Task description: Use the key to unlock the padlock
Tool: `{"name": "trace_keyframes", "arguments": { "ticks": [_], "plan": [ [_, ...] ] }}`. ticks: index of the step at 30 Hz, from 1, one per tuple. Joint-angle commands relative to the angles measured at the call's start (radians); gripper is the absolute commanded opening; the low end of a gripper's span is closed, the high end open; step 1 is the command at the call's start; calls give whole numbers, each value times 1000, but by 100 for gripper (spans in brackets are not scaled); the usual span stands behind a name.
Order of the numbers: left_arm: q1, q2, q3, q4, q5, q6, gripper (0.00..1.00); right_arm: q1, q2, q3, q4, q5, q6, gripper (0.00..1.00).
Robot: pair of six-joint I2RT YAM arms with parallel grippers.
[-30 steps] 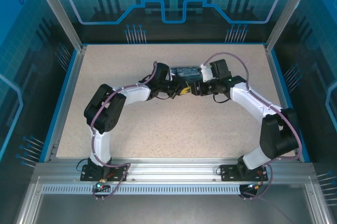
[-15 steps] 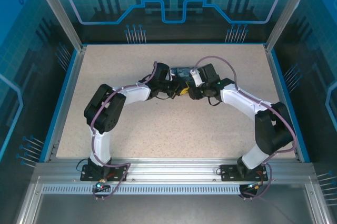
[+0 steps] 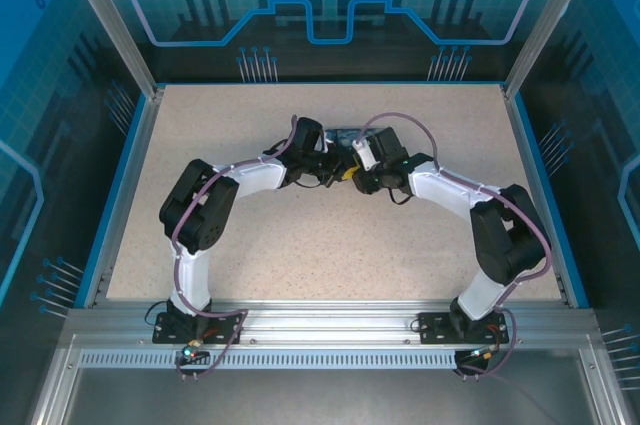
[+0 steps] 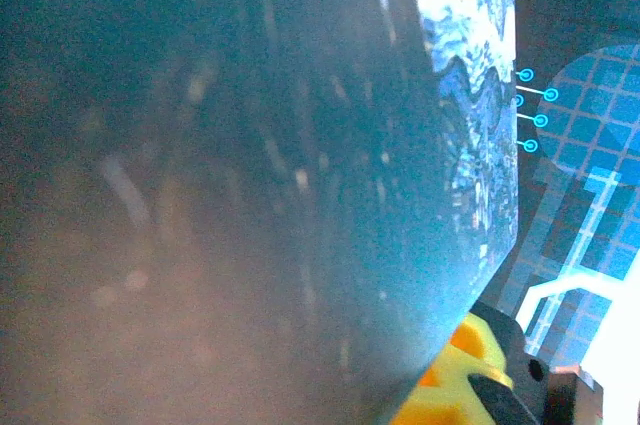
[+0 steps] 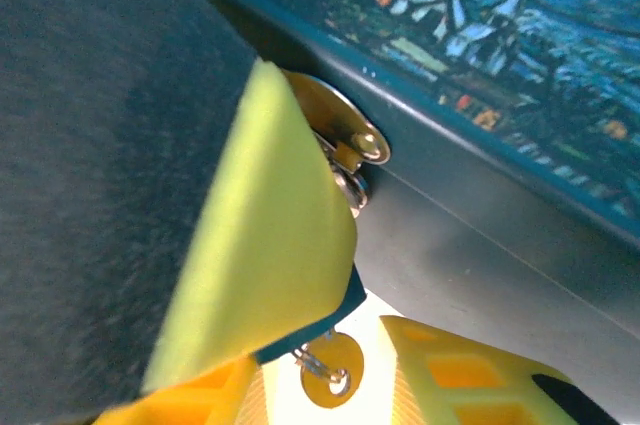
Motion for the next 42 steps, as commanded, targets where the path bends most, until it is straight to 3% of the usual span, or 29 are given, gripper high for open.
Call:
{"name": "trace_keyframes", "arguments": {
  "ticks": [1,10,13,17,19,20,21,23,29,42],
  "plan": [
    [-6,-34,39,-24,49,10,0,13,18,29,24,25,-3,27],
    [-6,-28,40,-42,44,25,0,4,12,67,-9,-44,-3,8],
    [-6,-25,33,-38,40,35,0,-23,10,82,-45,-172,13,3],
    [-6,-20,23,-32,33,43,0,-101,2,73,-46,-448,88,1],
    [-5,-17,17,-28,29,46,0,-154,7,60,-18,-610,149,6],
    [-6,-18,16,-27,27,47,0,-172,9,53,-6,-669,176,18],
    [-6,-16,15,-28,27,48,0,-182,5,44,-2,-697,193,37],
    [-6,-15,11,-26,25,47,0,-190,-18,25,0,-686,214,48],
    [-6,-11,-3,-24,17,54,0,-226,-75,-65,50,-659,302,60],
    [-18,-30,-123,3,8,81,0,-237,-26,-182,299,-609,554,60]
  ]
}}
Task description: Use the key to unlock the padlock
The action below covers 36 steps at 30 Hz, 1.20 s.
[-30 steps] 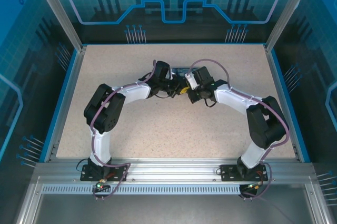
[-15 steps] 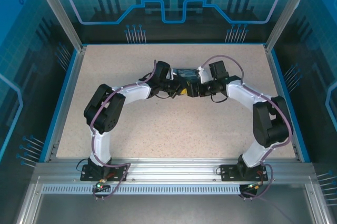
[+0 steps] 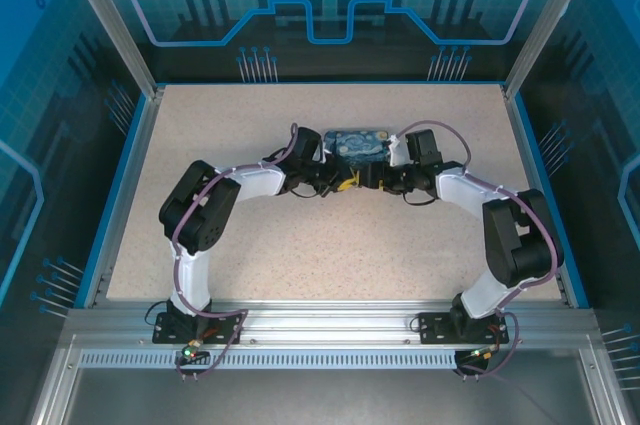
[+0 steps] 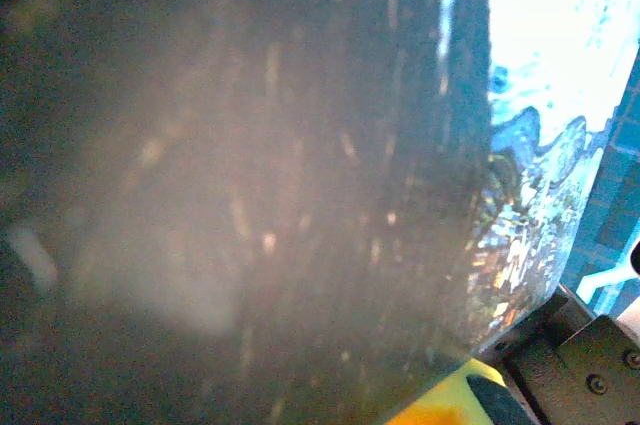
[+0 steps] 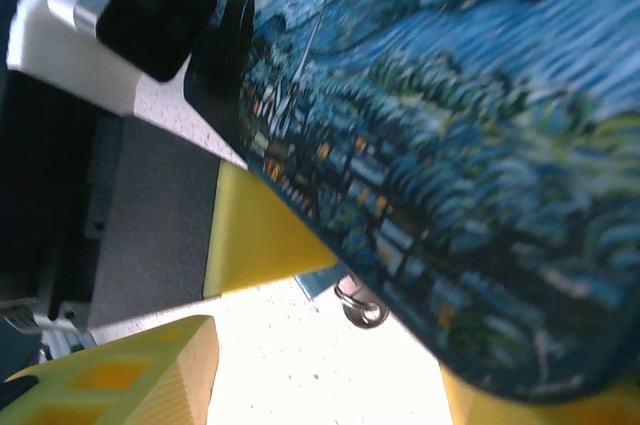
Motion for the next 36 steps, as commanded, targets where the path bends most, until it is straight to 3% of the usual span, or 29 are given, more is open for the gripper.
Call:
{"name": "trace_keyframes", "arguments": {
  "ticks": [1,5,9,11,14,22,29,33,36],
  "plan": [
    [-13,-25,-44,-5,11,2,0,-11,33,-16,104,12,96,60],
    [-29,-19,-60,-5,10,16,1,-12,70,-18,136,23,136,60],
    [-40,-12,-73,-3,8,23,37,-13,97,-14,172,35,169,60],
    [-41,-20,-82,-2,6,27,48,-14,105,-9,182,42,183,60],
    [-40,-47,-90,-14,1,43,58,-17,120,6,189,42,193,60],
    [-26,-137,-90,-62,-24,76,64,-43,160,52,209,32,198,60],
    [-4,-177,-57,-75,-40,76,67,-68,90,17,151,27,110,59],
    [20,-177,-17,-90,-42,82,68,-72,45,-20,99,66,43,54],
    [38,-172,18,-107,-42,92,68,-70,42,-32,67,105,-9,43]
  ]
}}
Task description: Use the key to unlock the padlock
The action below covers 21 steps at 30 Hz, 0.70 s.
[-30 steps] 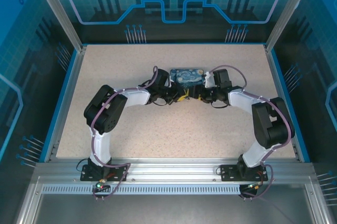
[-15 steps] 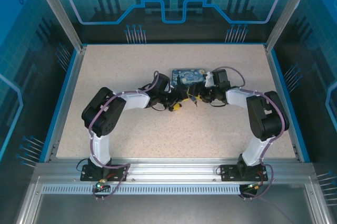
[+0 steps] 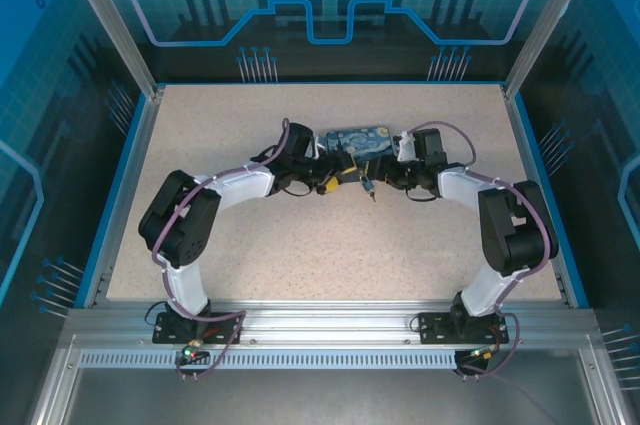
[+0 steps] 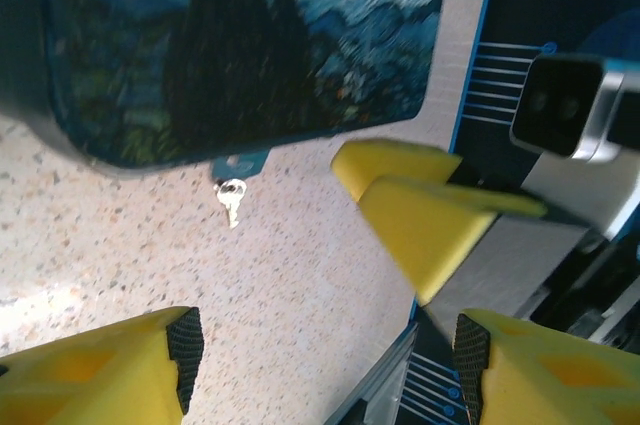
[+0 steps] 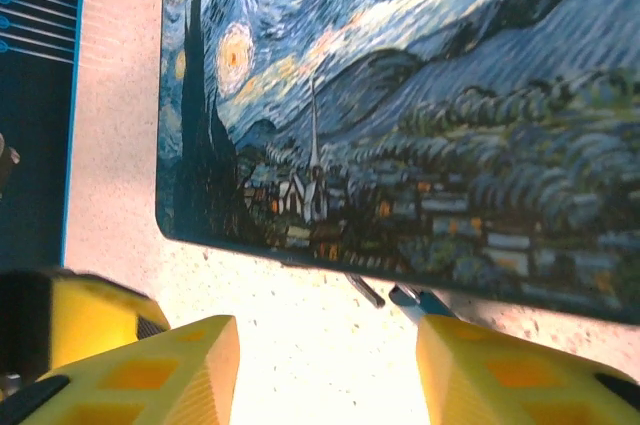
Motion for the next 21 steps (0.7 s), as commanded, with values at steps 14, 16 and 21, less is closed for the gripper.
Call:
{"name": "trace_keyframes", "arguments": {
  "ticks": [14,16,21],
  "plan": [
    [86,7,168,-102,8,70,69,24,81,57,-158,100,-233,49],
    [93,8,172,-103,9,68,69,36,94,66,-157,98,-244,49],
    [100,9,173,-108,13,70,69,66,135,89,-159,96,-263,47]
  ]
}}
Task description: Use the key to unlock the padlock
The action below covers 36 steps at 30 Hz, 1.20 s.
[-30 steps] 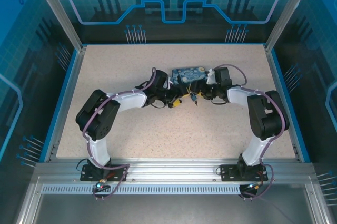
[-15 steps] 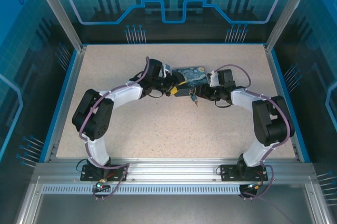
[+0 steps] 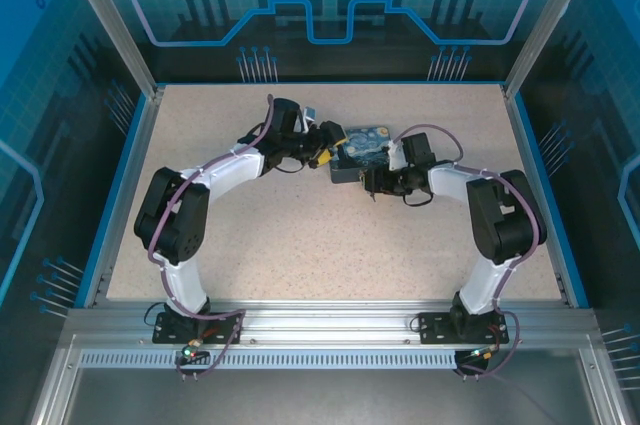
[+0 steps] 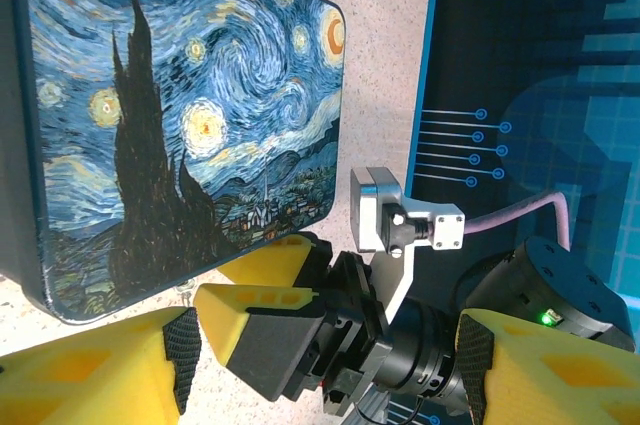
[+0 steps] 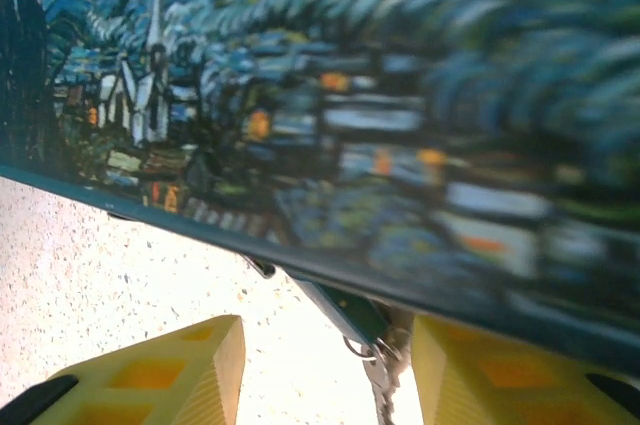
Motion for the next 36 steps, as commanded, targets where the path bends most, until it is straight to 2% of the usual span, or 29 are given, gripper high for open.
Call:
{"name": "trace_keyframes", "arguments": {
  "ticks": [1,16,23,30,36],
  "plan": [
    [12,8,29,-33,12,24,70,23,35,34,-26,5,-40,46],
    [22,21,31,-23,19,17,70,45,89,44,-18,21,-43,33],
    [32,32,41,-42,5,39,70,44,81,42,-32,31,-46,17],
    [34,87,192,-315,-147,259,71,22,44,26,-47,19,-35,2],
    [13,147,302,-485,-293,400,71,-1,24,13,-48,-15,6,0]
  ]
}}
